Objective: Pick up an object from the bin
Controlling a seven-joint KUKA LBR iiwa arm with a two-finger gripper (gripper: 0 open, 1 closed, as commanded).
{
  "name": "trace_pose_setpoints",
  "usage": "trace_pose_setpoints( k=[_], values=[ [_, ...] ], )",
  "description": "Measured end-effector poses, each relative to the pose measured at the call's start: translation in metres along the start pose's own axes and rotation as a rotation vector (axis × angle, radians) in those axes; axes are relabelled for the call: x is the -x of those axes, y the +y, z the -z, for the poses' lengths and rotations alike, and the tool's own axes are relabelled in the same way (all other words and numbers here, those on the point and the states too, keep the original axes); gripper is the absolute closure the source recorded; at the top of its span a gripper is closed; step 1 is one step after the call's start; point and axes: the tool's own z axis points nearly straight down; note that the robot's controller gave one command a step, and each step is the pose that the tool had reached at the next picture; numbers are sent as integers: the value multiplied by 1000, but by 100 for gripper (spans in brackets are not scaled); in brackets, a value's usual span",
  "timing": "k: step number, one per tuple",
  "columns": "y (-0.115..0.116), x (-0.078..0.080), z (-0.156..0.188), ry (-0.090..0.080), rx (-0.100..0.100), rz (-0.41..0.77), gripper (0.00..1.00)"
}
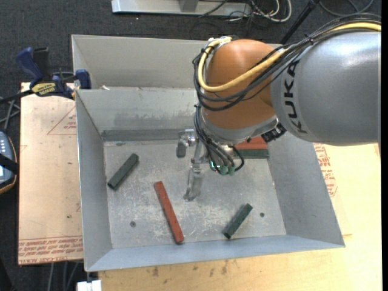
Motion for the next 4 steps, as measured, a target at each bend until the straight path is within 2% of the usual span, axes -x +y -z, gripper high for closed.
trace_pose_setpoints(
  k=[1, 2, 3, 4],
  values=[
    [-1, 2, 4, -8, 1, -3, 0],
    [3, -3, -46, -11, 2, -94, 0],
    [0, -22, -64, -5, 1, -454, 0],
    [8, -24, -89, -7, 1, -339, 0]
  ],
)
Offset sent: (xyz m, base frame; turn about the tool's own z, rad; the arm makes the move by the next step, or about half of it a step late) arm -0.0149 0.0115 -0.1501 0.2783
